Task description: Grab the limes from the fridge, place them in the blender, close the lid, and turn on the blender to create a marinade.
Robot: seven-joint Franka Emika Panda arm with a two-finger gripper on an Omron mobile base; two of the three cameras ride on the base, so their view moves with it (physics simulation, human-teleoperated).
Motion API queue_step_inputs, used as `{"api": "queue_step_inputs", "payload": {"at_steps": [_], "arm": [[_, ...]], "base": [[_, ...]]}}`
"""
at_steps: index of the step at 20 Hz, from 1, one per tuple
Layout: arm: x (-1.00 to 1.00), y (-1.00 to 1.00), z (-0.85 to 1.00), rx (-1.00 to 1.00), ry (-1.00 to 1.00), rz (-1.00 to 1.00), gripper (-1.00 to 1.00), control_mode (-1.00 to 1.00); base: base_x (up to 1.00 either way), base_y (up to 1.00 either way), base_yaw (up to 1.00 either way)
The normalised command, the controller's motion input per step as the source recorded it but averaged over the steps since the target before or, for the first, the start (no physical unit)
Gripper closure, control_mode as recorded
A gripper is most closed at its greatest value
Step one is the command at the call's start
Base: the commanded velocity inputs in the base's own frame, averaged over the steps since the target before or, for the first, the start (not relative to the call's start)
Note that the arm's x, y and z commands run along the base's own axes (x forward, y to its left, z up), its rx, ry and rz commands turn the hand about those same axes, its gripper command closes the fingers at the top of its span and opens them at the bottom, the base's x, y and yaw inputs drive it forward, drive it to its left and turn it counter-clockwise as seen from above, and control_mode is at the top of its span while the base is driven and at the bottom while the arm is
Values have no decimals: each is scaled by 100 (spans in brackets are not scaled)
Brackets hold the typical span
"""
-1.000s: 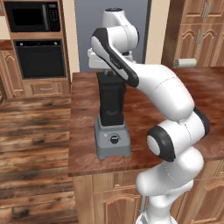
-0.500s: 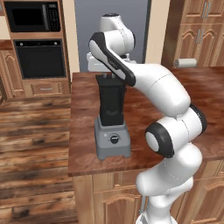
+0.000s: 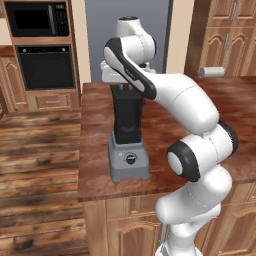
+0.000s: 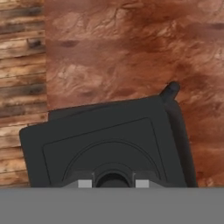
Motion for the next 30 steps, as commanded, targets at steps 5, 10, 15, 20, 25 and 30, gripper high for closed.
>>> {"api": "queue_step_inputs", "payload": {"at_steps": [5,10,15,20,25,30], "arm": [[0,-13,0,-1,2,0,100,-100],[0,-3,0,0,1,-10,100,-100],[0,-5,0,0,4,-20,100,-100],[2,0,-12,-4,7,-2,100,-100],[0,0,-28,-8,12,0,100,-100],[0,0,-11,-3,1,0,100,-100]], "base": [[0,0,0],[0,0,0],[0,0,0],[0,0,0],[0,0,0],[0,0,0]]}}
